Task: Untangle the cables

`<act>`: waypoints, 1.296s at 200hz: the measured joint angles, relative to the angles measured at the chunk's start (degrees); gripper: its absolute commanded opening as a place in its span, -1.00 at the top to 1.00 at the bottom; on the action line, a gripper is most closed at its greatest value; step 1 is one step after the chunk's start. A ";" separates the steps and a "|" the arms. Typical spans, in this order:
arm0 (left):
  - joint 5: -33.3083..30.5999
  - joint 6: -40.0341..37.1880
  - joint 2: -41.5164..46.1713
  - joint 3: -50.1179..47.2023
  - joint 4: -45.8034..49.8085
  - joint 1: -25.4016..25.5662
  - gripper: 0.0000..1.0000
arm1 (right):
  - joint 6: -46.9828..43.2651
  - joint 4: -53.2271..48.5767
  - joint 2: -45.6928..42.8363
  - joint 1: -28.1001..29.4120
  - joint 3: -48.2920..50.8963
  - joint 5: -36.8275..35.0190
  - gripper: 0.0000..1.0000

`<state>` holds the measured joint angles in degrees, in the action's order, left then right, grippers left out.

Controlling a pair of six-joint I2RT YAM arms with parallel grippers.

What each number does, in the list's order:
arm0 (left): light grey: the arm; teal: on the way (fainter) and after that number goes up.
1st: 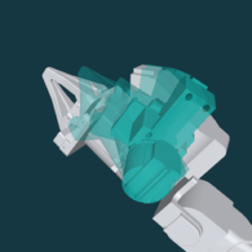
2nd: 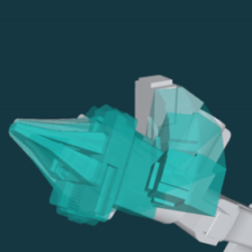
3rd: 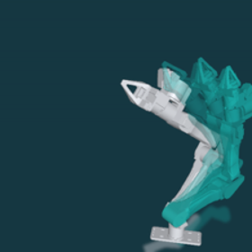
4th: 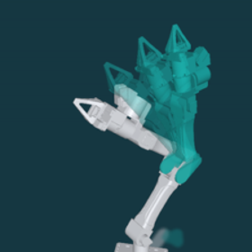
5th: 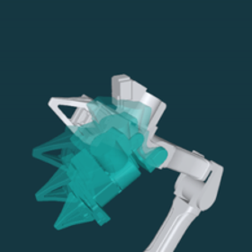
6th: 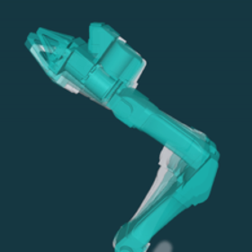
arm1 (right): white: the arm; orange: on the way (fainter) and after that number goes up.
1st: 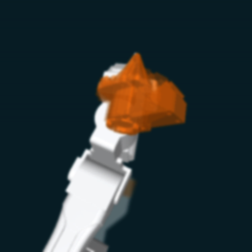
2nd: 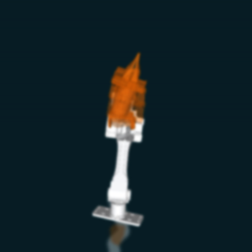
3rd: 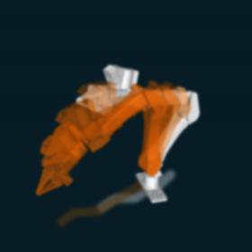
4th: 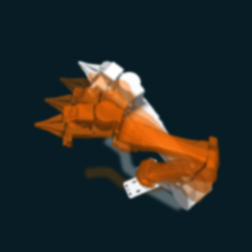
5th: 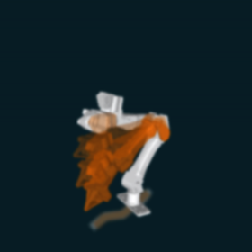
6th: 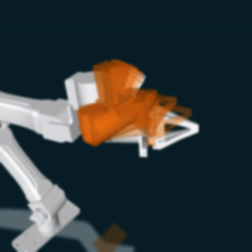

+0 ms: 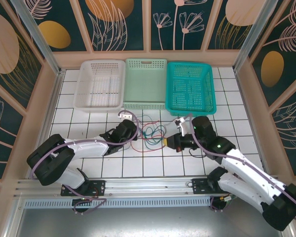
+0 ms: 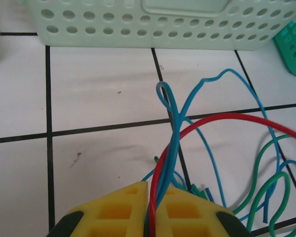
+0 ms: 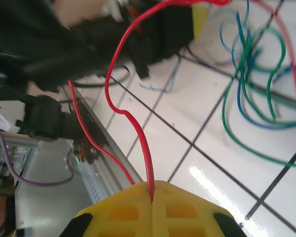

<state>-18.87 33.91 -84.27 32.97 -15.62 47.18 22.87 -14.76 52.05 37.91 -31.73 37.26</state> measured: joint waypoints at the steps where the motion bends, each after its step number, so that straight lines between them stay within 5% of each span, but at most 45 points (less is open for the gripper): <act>1: 0.00 0.02 0.00 0.04 0.00 0.00 0.77 | 0.00 -0.02 0.31 0.02 0.00 0.11 1.00; 30: -0.02 -0.46 -0.50 2.75 0.02 0.00 0.78 | -0.07 0.07 6.36 1.46 0.50 4.28 1.00; 139: 0.46 -0.55 -3.43 2.80 -0.85 0.00 0.77 | 7.76 17.70 -12.20 -5.97 0.04 21.55 1.00; 189: 0.94 -0.39 -4.96 2.80 -0.83 0.00 0.77 | 4.20 12.13 -14.32 -7.56 -15.58 18.88 1.00; 259: 1.92 -0.46 -6.08 2.80 -0.83 0.00 0.79 | -6.71 2.21 -16.04 -7.56 -32.76 3.06 1.00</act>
<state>-16.95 33.45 -90.35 35.77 -16.45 47.18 16.16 -12.56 36.01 30.35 -64.49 40.32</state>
